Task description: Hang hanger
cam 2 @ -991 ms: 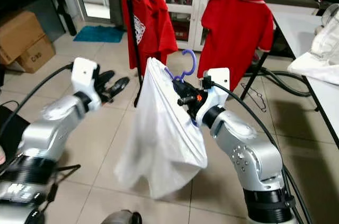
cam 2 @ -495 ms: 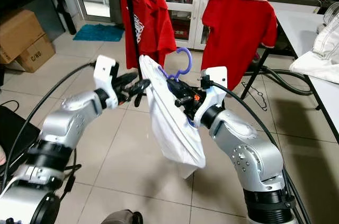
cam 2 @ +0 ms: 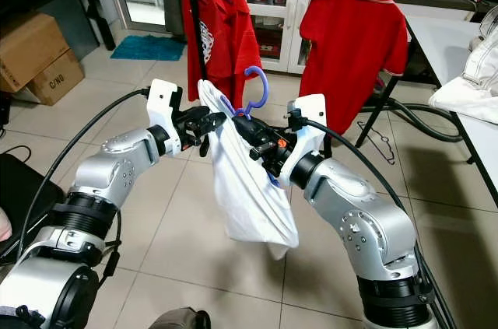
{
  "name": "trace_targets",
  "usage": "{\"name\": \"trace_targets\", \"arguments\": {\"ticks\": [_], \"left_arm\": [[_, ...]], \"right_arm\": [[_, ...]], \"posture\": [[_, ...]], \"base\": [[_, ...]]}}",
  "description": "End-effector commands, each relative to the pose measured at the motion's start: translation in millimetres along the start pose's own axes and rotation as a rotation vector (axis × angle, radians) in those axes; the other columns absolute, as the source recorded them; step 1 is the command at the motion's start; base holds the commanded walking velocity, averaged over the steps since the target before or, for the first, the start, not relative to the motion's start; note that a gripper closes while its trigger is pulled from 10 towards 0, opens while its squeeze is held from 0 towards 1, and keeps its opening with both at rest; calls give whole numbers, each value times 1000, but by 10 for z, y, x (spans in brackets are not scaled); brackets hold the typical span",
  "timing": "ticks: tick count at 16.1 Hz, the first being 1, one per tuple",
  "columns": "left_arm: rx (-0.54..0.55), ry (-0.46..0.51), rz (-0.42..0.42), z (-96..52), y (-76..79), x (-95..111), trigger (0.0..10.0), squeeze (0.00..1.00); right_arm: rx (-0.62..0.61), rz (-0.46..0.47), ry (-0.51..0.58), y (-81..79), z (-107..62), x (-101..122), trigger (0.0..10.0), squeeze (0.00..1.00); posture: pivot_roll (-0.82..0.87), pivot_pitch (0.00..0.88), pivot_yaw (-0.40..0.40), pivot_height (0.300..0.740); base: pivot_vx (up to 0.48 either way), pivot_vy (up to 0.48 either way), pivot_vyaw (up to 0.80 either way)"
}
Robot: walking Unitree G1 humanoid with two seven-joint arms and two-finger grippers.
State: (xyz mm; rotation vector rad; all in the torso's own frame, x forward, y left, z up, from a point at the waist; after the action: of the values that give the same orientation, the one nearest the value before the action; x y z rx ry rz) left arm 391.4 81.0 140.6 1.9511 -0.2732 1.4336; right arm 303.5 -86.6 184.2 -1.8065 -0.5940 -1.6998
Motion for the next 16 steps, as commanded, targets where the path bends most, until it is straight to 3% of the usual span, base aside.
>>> {"name": "trace_targets", "arguments": {"ticks": [1, 9, 12, 16], "left_arm": [[-9, 20, -1, 31, 45, 65, 0, 0], [42, 40, -45, 49, -15, 49, 0, 0], [75, 101, -67, 37, -45, 117, 0, 0], [39, 207, -62, -26, 57, 281, 0, 0]], "right_arm": [[39, -8, 45, -67, 7, 121, 10000, 0], [20, 1, 45, -30, 4, 111, 10000, 0], [-21, 10, 38, 36, 0, 98, 10000, 0], [-131, -11, -46, 215, 2, -48, 10000, 0]], "posture": [[-8, 0, 55, 740], [-9, 0, 60, 740], [-10, 0, 62, 740], [-7, 0, 63, 740]], "base": [[0, 0, 0], [0, 0, 0], [0, 0, 0], [0, 0, 0]]}}
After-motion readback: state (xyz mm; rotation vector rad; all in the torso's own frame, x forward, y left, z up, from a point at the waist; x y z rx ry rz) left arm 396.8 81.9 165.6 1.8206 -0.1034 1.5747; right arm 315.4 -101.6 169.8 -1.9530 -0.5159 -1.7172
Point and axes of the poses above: a point about 5 cm out from each wrist's last joint towards the gripper, its own z axis pointing out of the wrist towards the gripper, its own x axis along the axis of the wrist's last joint, y = z × x, the point moved 4 cm from there along z, pointing out of the wrist towards the gripper, and after that the axes turned 11 degrees about -z, right-handed, at the moved point
